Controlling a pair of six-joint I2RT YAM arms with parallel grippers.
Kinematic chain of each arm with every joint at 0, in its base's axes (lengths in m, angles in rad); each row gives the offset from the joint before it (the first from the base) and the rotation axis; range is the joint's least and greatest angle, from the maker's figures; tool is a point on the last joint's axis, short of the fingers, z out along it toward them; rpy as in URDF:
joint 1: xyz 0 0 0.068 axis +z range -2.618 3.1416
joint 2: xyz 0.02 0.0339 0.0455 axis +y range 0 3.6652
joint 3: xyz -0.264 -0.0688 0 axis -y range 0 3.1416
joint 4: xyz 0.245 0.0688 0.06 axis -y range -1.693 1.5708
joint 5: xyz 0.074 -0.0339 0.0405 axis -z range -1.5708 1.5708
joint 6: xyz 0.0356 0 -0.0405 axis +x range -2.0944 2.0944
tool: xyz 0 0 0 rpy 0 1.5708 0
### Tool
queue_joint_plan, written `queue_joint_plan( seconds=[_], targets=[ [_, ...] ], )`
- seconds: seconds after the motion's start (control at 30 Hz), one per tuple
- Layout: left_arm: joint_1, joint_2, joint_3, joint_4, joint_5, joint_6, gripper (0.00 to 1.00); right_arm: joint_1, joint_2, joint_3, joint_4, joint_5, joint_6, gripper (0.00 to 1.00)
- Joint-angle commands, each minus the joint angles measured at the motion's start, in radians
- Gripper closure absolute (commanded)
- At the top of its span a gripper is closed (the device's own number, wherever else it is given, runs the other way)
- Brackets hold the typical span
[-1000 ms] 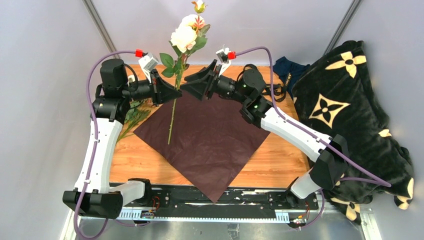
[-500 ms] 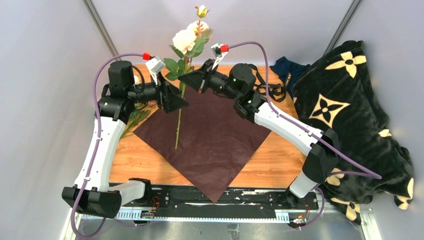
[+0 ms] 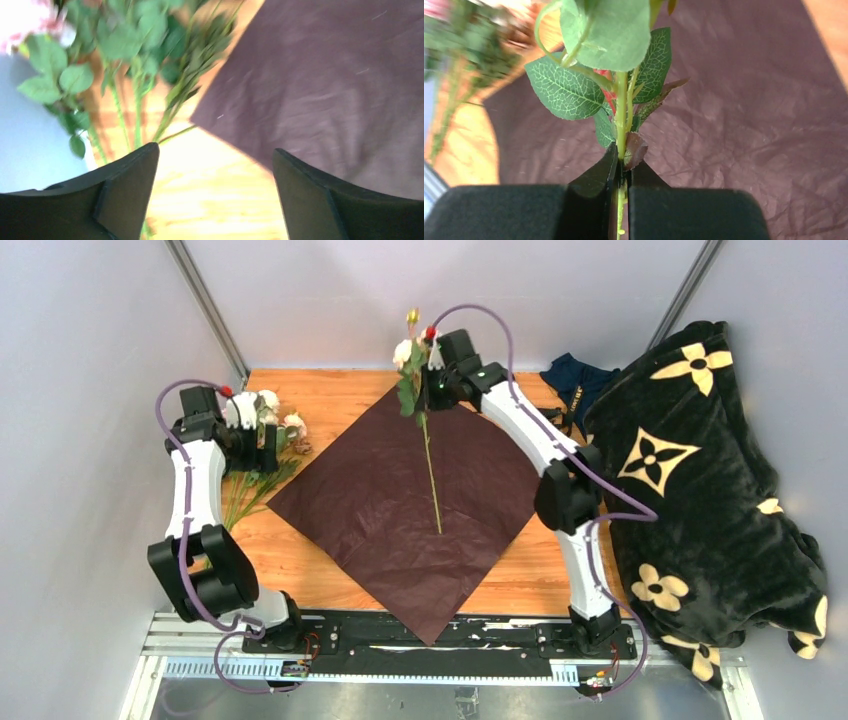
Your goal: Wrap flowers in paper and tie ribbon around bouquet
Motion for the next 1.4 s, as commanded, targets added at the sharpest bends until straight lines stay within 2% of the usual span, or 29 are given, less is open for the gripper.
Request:
queue_joint_plan(
  seconds=[0.0, 0.07, 0.23, 0.27, 0.37, 0.43, 0.47, 0.5, 0.63, 0.8, 0.9, 1.0, 1.1, 1.13, 1.17, 1.2, 1.37],
  targets=[
    [0.047, 0.004, -0.086, 0.058, -0.24, 0.113, 0.18, 0.011, 0.131, 0.134, -0.202, 0.069, -0.034, 1.0],
    [0.055, 0.015, -0.132, 0.12, -0.327, 0.132, 0.27, 0.012, 0.177, 0.15, -0.18, 0.125, -0.027, 1.0],
    [0.083, 0.091, -0.186, 0.204, -0.461, 0.156, 0.28, 0.004, 0.304, 0.203, -0.166, 0.184, 0.021, 1.0],
    [0.088, 0.104, -0.192, 0.217, -0.479, 0.157, 0.27, 0.005, 0.319, 0.21, -0.163, 0.189, 0.032, 0.96],
    [0.1, 0.14, -0.205, 0.273, -0.548, 0.157, 0.28, 0.005, 0.351, 0.239, -0.169, 0.232, 0.041, 0.61],
    [0.109, 0.169, -0.206, 0.306, -0.586, 0.164, 0.32, 0.006, 0.338, 0.248, -0.196, 0.258, 0.026, 0.38],
    [0.115, 0.184, -0.204, 0.32, -0.597, 0.169, 0.35, 0.008, 0.315, 0.234, -0.201, 0.268, 0.013, 0.32],
    [0.118, 0.201, -0.202, 0.334, -0.605, 0.171, 0.37, 0.013, 0.286, 0.213, -0.2, 0.289, -0.002, 0.31],
    [0.148, 0.277, -0.173, 0.372, -0.649, 0.155, 0.57, 0.052, 0.112, 0.055, -0.166, 0.373, -0.081, 0.31],
    [0.17, 0.347, -0.165, 0.428, -0.672, 0.146, 0.56, 0.099, -0.06, -0.118, -0.087, 0.405, -0.115, 0.32],
    [0.171, 0.405, -0.151, 0.443, -0.702, 0.16, 0.53, 0.114, -0.108, -0.146, -0.078, 0.403, -0.125, 0.33],
    [0.175, 0.443, -0.144, 0.455, -0.709, 0.172, 0.54, 0.129, -0.139, -0.161, -0.077, 0.404, -0.134, 0.34],
    [0.181, 0.47, -0.138, 0.451, -0.702, 0.167, 0.65, 0.139, -0.169, -0.181, -0.07, 0.415, -0.14, 0.34],
    [0.185, 0.473, -0.131, 0.452, -0.704, 0.16, 0.77, 0.141, -0.18, -0.187, -0.069, 0.419, -0.142, 0.34],
    [0.191, 0.468, -0.13, 0.455, -0.704, 0.147, 0.95, 0.143, -0.19, -0.193, -0.067, 0.421, -0.145, 0.34],
    [0.199, 0.454, -0.129, 0.458, -0.687, 0.136, 1.0, 0.146, -0.204, -0.199, -0.066, 0.427, -0.149, 0.34],
    [0.209, 0.264, -0.142, 0.475, -0.611, 0.071, 1.0, 0.154, -0.27, -0.246, -0.04, 0.426, -0.155, 0.32]
  ],
)
